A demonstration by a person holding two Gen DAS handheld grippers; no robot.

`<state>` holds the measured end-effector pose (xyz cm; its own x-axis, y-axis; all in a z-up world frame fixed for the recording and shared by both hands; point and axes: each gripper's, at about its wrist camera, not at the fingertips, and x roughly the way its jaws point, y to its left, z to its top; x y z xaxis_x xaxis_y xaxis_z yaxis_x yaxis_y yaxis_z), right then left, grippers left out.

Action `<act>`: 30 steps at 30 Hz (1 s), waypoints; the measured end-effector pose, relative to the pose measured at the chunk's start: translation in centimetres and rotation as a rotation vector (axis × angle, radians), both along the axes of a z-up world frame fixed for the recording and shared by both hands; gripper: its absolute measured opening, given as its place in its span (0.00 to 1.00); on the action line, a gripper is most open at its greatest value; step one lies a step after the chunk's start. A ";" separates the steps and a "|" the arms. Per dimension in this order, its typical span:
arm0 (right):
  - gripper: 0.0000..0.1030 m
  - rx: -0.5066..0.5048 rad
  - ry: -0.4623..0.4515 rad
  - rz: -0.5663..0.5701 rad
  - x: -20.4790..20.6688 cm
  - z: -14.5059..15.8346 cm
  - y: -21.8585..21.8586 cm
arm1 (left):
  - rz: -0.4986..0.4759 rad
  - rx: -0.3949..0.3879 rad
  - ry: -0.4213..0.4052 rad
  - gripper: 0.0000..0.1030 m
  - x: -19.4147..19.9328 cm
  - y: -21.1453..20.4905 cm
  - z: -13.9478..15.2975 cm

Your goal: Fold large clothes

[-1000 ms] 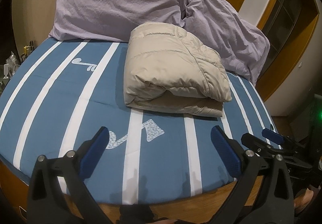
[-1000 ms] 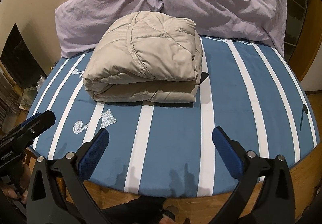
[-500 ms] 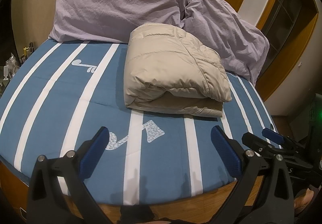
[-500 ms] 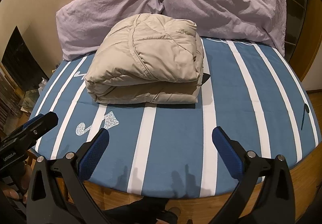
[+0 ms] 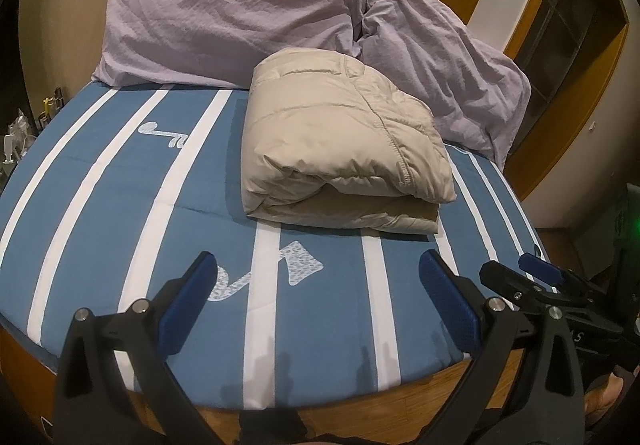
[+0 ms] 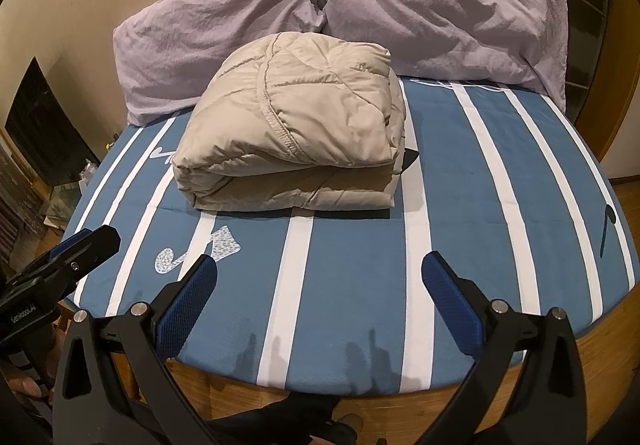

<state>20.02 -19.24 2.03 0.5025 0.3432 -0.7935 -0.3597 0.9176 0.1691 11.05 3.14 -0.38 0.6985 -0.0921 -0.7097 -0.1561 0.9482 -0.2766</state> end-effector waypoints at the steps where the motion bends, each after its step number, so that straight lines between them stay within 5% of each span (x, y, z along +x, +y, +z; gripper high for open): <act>1: 0.99 0.000 0.000 -0.002 0.0 0.0 0.0 | -0.003 0.000 -0.001 0.98 0.0 -0.1 0.1; 30: 0.99 0.007 0.011 0.001 0.3 -0.2 0.1 | -0.016 0.001 -0.003 0.98 0.2 -0.1 0.0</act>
